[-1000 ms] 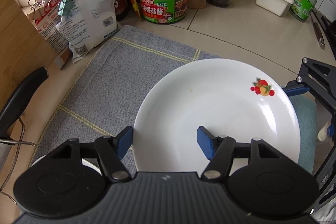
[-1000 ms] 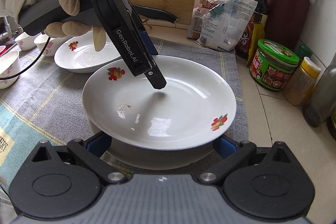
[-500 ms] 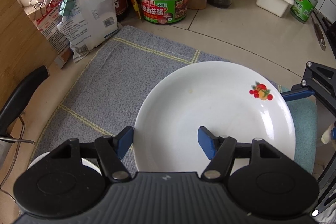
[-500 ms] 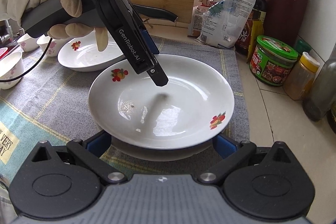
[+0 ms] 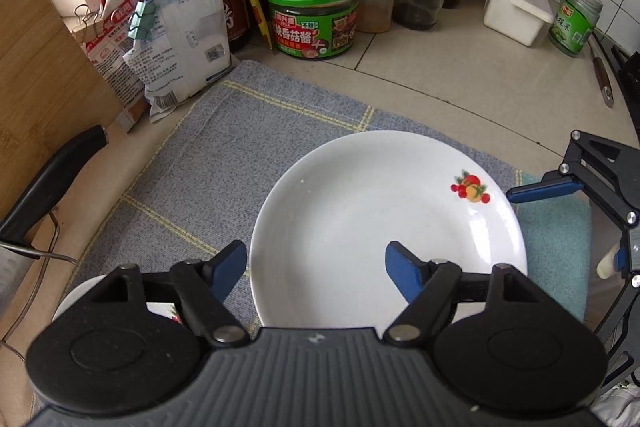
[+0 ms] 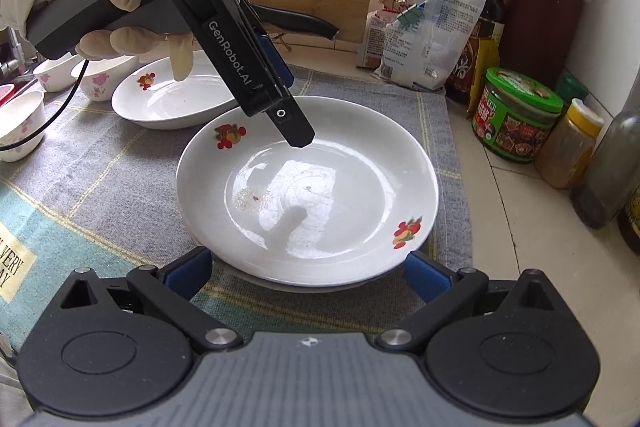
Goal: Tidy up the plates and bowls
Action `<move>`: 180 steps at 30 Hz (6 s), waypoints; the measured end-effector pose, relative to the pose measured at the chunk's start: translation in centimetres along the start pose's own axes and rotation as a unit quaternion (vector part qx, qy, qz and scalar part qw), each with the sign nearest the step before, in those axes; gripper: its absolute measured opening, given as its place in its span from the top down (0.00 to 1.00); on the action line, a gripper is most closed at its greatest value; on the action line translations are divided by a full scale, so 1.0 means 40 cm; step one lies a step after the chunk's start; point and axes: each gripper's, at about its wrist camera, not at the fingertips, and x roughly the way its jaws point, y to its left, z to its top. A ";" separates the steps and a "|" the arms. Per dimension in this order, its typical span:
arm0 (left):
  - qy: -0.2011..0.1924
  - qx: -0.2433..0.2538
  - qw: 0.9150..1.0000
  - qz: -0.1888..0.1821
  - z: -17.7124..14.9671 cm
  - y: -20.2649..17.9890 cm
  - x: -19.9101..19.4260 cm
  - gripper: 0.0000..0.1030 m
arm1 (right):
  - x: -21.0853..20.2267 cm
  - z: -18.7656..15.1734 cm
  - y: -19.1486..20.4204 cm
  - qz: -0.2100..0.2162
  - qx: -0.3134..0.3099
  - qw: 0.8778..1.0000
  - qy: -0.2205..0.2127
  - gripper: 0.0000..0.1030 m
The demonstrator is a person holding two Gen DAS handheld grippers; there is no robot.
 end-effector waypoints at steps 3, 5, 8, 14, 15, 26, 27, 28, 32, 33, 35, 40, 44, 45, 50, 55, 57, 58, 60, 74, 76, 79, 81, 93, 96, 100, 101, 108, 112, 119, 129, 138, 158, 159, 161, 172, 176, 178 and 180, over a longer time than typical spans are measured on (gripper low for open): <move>-0.009 -0.009 1.000 -0.001 -0.008 -0.005 -0.017 0.17 | -0.007 -0.001 -0.004 0.000 0.009 1.000 -0.005 0.00; -0.016 -0.017 1.000 -0.002 -0.015 -0.008 -0.032 0.14 | -0.012 -0.001 -0.004 -0.004 0.014 1.000 -0.008 0.00; -0.023 -0.026 0.999 0.000 -0.026 -0.015 -0.051 0.10 | -0.021 -0.002 -0.008 -0.003 0.028 1.000 -0.013 0.00; -0.042 -0.052 0.998 -0.006 -0.060 -0.033 -0.091 0.06 | -0.037 -0.002 -0.007 -0.006 0.044 0.999 -0.019 0.00; -0.047 -0.058 0.997 -0.006 -0.067 -0.035 -0.098 0.05 | -0.040 -0.001 -0.005 -0.006 0.044 0.999 -0.020 0.00; -0.139 -0.130 0.980 0.053 -0.203 -0.078 -0.220 0.02 | -0.059 0.019 0.022 0.004 0.039 0.999 -0.025 0.00; -0.144 -0.133 0.979 0.057 -0.218 -0.080 -0.228 0.02 | -0.059 0.023 0.028 0.006 0.037 0.999 -0.025 0.00; -0.148 -0.137 0.978 0.060 -0.235 -0.082 -0.237 0.02 | -0.058 0.027 0.034 0.008 0.034 0.999 -0.025 0.00; -0.149 -0.154 0.974 0.072 -0.296 -0.077 -0.263 0.02 | -0.054 0.045 0.076 0.017 0.014 0.999 -0.024 0.00; -0.150 -0.161 0.972 0.076 -0.315 -0.073 -0.271 0.02 | -0.052 0.051 0.087 0.021 0.009 0.999 -0.022 0.00; -0.152 -0.177 0.969 0.082 -0.350 -0.061 -0.287 0.02 | -0.048 0.062 0.111 0.024 -0.003 0.999 -0.022 0.00; -0.160 -0.188 0.962 0.117 -0.432 -0.032 -0.325 0.02 | -0.031 0.094 0.168 0.030 -0.027 0.999 -0.018 0.00; -0.157 -0.191 0.962 0.114 -0.480 -0.005 -0.343 0.02 | -0.023 0.116 0.214 0.021 -0.035 0.999 -0.014 0.00; -0.156 -0.190 0.963 0.110 -0.489 0.001 -0.346 0.02 | -0.022 0.121 0.226 0.019 -0.036 0.999 -0.014 0.00; -0.158 -0.191 0.964 0.097 -0.518 0.023 -0.356 0.02 | -0.012 0.137 0.261 0.017 -0.041 0.999 -0.007 0.00; -0.154 -0.213 0.959 0.101 -0.519 0.037 -0.355 0.02 | 0.017 0.156 0.260 0.035 -0.065 0.997 -0.003 0.00; -0.147 -0.225 0.957 0.107 -0.511 0.044 -0.347 0.02 | 0.034 0.165 0.246 0.050 -0.076 0.996 -0.006 0.00; -0.139 -0.232 0.956 0.112 -0.504 0.047 -0.342 0.02 | 0.046 0.171 0.239 0.056 -0.083 0.995 -0.007 0.00; -0.128 -0.239 0.955 0.116 -0.489 0.051 -0.335 0.02 | 0.066 0.179 0.222 0.065 -0.095 0.993 -0.011 0.00; -0.079 -0.257 0.957 0.106 -0.430 0.129 -0.307 0.02 | 0.173 0.241 0.199 0.091 -0.140 0.986 0.012 0.00; -0.077 -0.258 0.958 0.102 -0.422 0.156 -0.307 0.02 | 0.183 0.256 0.210 0.075 -0.147 0.986 0.021 0.00; -0.074 -0.247 0.961 0.100 -0.403 0.195 -0.306 0.02 | 0.188 0.270 0.224 0.080 -0.151 0.985 0.023 0.00; -0.075 -0.232 0.965 0.099 -0.389 0.220 -0.304 0.02 | 0.199 0.277 0.232 0.081 -0.153 0.985 0.027 0.00; -0.037 -0.182 0.978 0.093 -0.320 0.319 -0.225 0.02 | 0.259 0.289 0.240 0.070 -0.178 0.980 0.062 0.00; -0.029 -0.185 0.979 0.086 -0.308 0.339 -0.201 0.02 | 0.273 0.290 0.238 0.069 -0.180 0.979 0.069 0.00; -0.025 -0.192 0.978 0.076 -0.290 0.364 -0.177 0.02 | 0.288 0.294 0.231 0.072 -0.182 0.978 0.075 0.00; -0.022 -0.193 0.978 0.072 -0.284 0.371 -0.169 0.02 | 0.292 0.295 0.230 0.073 -0.182 0.978 0.077 0.00; -0.010 -0.204 0.977 0.067 -0.261 0.414 -0.131 0.03 | 0.329 0.305 0.233 0.080 -0.188 0.974 0.093 0.00; -0.004 -0.203 0.977 0.060 -0.257 0.422 -0.113 0.03 | 0.353 0.311 0.236 0.087 -0.188 0.973 0.103 0.00; 0.015 -0.206 0.977 0.047 -0.262 0.435 -0.085 0.03 | 0.382 0.316 0.235 0.098 -0.179 0.972 0.116 0.00; 0.039 -0.231 0.972 0.011 -0.266 0.465 -0.053 0.03 | 0.398 0.318 0.229 0.117 -0.168 0.971 0.124 0.00; 0.051 -0.254 0.966 -0.016 -0.258 0.496 -0.027 0.03 | 0.407 0.321 0.231 0.128 -0.162 0.970 0.125 0.00; 0.059 -0.251 0.965 -0.045 -0.250 0.495 -0.007 0.02 | 0.408 0.320 0.229 0.133 -0.158 0.971 0.122 0.00; 0.059 -0.251 0.965 -0.046 -0.250 0.495 -0.006 0.02 | 0.407 0.320 0.230 0.132 -0.158 0.971 0.121 0.00; 0.057 -0.254 0.964 -0.048 -0.250 0.498 -0.006 0.02 | 0.405 0.319 0.233 0.131 -0.158 0.971 0.119 0.00; 0.052 -0.250 0.965 -0.053 -0.247 0.498 -0.008 0.02 | 0.396 0.313 0.244 0.124 -0.173 0.972 0.103 0.00; 0.052 -0.250 0.965 -0.053 -0.248 0.499 -0.008 0.03 | 0.394 0.312 0.249 0.126 -0.172 0.972 0.103 0.00; 0.052 -0.248 0.966 -0.052 -0.247 0.497 -0.008 0.03 | 0.394 0.312 0.249 0.126 -0.172 0.972 0.102 0.00; 0.051 -0.249 0.966 -0.052 -0.248 0.499 -0.009 0.04 | 0.393 0.311 0.249 0.126 -0.172 0.972 0.101 0.00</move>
